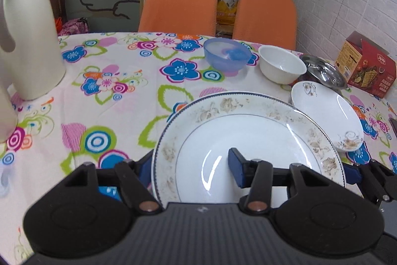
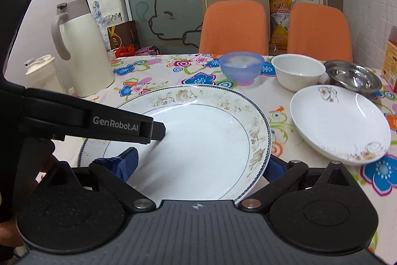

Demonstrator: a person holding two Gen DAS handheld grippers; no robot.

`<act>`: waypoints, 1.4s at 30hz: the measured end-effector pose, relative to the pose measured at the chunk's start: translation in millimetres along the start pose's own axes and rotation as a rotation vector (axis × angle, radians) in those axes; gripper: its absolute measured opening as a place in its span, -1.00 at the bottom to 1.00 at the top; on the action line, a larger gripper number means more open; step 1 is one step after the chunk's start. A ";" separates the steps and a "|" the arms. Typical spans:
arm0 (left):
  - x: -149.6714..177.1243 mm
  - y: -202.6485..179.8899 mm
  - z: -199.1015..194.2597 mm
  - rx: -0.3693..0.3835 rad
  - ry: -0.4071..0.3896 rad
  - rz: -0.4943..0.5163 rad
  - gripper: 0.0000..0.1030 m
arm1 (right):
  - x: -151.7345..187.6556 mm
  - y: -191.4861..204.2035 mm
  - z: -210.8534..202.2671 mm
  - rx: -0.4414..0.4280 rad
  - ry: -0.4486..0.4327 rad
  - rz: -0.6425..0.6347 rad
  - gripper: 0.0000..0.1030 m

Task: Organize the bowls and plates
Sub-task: 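Lower the gold-rimmed plate onto the green plate and open the left tool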

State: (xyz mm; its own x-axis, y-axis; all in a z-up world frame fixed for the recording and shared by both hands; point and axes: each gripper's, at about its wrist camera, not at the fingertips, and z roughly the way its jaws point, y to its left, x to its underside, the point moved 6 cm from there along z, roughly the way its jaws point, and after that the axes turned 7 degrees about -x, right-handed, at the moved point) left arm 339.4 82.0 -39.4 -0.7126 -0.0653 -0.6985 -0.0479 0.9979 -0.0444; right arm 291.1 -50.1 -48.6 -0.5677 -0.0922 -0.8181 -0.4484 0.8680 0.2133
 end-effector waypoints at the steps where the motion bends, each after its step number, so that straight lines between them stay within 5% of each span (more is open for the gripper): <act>1: 8.7 1.1 -3.5 -0.001 0.005 -0.003 -0.05 | 5.4 2.1 -3.2 -0.003 0.004 0.009 0.74; 10: 57.4 12.0 -13.5 -0.026 0.033 -0.002 -0.03 | 38.9 23.2 -6.1 -0.016 0.057 0.009 0.74; 16: 62.4 24.6 -4.0 0.039 0.063 -0.067 0.00 | 41.7 26.2 -2.8 0.000 0.060 -0.051 0.74; 21: 53.7 26.0 -13.6 0.061 -0.001 -0.060 0.44 | 40.8 26.0 -2.8 0.093 0.052 -0.160 0.71; 23: 47.1 26.8 -22.3 0.064 -0.038 -0.056 0.44 | 38.4 30.1 -6.8 0.079 0.038 -0.182 0.71; 26: 40.4 29.9 -30.3 0.048 -0.066 -0.054 0.49 | 33.9 29.8 -14.2 0.066 0.010 -0.168 0.71; 28: 37.8 31.2 -33.1 0.036 -0.079 -0.052 0.72 | 32.0 27.0 -18.1 0.065 0.001 -0.159 0.71; 42: 39.2 17.2 -42.8 -0.001 -0.086 -0.034 0.96 | 47.5 -35.0 -53.6 0.125 -0.042 0.053 0.71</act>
State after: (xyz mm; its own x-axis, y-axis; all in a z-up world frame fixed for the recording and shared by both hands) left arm 280.7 96.5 -36.9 -0.6477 -0.0988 -0.7554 -0.0720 0.9951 -0.0684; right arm 242.8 -111.0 -66.3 -0.5576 -0.0267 -0.8297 -0.3278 0.9253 0.1905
